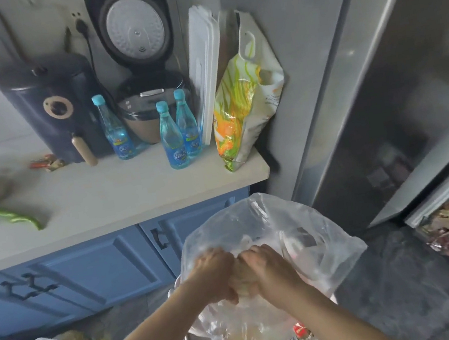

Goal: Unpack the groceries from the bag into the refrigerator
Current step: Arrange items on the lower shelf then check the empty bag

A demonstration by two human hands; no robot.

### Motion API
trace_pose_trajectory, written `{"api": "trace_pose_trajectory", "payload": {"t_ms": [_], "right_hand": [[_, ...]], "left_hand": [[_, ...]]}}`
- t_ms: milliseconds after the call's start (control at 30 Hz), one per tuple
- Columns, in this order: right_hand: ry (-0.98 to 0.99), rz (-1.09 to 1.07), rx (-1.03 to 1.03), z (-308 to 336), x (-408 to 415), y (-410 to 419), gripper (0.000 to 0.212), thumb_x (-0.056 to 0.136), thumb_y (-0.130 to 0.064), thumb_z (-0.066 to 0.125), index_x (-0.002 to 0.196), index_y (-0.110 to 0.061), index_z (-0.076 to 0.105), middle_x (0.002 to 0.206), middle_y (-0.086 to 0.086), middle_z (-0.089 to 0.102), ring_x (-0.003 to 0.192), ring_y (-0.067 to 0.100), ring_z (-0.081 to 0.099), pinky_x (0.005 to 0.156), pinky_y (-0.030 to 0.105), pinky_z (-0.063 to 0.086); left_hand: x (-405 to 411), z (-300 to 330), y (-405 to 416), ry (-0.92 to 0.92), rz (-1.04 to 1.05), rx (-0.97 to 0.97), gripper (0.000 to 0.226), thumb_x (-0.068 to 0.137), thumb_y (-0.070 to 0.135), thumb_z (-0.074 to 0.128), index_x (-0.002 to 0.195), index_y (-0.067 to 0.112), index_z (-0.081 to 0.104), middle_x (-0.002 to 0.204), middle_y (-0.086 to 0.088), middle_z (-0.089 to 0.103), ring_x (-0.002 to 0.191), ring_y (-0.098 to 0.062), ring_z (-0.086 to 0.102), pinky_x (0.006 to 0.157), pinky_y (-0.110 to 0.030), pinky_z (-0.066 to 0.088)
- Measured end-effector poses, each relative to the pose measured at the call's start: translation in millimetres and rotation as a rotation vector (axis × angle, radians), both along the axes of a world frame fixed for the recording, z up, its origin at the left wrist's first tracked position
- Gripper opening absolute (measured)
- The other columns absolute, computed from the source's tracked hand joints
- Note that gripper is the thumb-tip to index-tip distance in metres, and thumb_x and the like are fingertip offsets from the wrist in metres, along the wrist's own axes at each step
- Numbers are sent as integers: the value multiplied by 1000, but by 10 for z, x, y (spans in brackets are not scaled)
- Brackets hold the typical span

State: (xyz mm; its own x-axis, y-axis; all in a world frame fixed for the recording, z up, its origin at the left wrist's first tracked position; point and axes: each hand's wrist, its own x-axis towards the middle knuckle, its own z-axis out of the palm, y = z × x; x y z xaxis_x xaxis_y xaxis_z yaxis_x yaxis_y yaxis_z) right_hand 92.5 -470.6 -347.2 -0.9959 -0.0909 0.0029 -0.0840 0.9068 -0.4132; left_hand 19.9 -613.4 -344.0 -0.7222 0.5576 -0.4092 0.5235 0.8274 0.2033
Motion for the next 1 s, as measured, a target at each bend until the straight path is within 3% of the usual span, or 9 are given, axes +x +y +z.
{"api": "trace_pose_trajectory", "payload": {"t_ms": [167, 300, 433, 600, 700, 800, 900, 1000], "right_hand": [[-55, -18, -41, 34, 134, -23, 39, 79, -2, 59, 115, -16, 57, 110, 3, 56, 104, 22, 48, 84, 30, 41], [-81, -63, -32, -51, 239, -53, 41, 76, -6, 66, 114, -18, 57, 112, -1, 57, 106, 19, 48, 84, 26, 37], [-117, -87, -45, -77, 330, -11, 45, 73, -8, 69, 115, -19, 57, 113, -4, 57, 107, 17, 48, 84, 25, 39], [-125, -65, -124, -44, 391, 58, 51, 70, -12, 72, 120, -16, 58, 116, -2, 58, 111, 17, 49, 90, 27, 41], [-76, -81, -196, 25, 396, 58, 49, 72, -14, 73, 119, -17, 60, 117, -2, 59, 112, 16, 49, 93, 30, 41], [8, -96, -263, 62, 394, 45, 52, 74, -10, 71, 124, -21, 59, 120, -4, 60, 113, 13, 49, 95, 21, 37], [24, -111, -281, 91, 386, 31, 54, 75, -9, 70, 126, -22, 58, 120, -5, 59, 114, 12, 50, 92, 9, 31], [11, -134, -289, 92, 390, 2, 54, 76, -9, 70, 127, -22, 58, 121, -7, 59, 114, 9, 49, 89, -1, 25]], "left_hand": [[67, 32, -157, -34, -42, -46, 85, 60, 47, 83, 134, 29, 44, 129, 5, 45, 125, -20, 37, 104, -36, 35], [126, -146, -317, -98, -36, -85, 120, 61, 42, 85, 151, 31, 5, 150, 1, 30, 139, -24, 24, 115, -42, 21], [176, -229, -399, -59, -48, -123, 133, 61, 43, 85, 147, 37, -16, 157, 0, 10, 145, -28, 7, 116, -55, 7], [195, -282, -443, -95, -92, 7, 133, 60, 52, 83, 138, 46, -25, 159, 11, -3, 147, -19, -4, 117, -52, 5], [269, -216, -395, -94, -131, 189, 130, 60, 52, 83, 140, 49, -19, 158, 14, 9, 146, -12, 10, 118, -35, 13], [343, -152, -364, -121, -91, 292, 128, 64, 42, 84, 145, 45, -14, 156, 12, 16, 139, -11, 26, 110, -24, 27], [358, -127, -356, -88, -98, 317, 126, 67, 36, 83, 144, 48, -15, 153, 12, 23, 132, -11, 35, 104, -24, 38], [366, -142, -383, -17, -99, 298, 123, 68, 36, 81, 143, 51, -15, 146, 13, 34, 124, -11, 45, 96, -33, 48]]}}
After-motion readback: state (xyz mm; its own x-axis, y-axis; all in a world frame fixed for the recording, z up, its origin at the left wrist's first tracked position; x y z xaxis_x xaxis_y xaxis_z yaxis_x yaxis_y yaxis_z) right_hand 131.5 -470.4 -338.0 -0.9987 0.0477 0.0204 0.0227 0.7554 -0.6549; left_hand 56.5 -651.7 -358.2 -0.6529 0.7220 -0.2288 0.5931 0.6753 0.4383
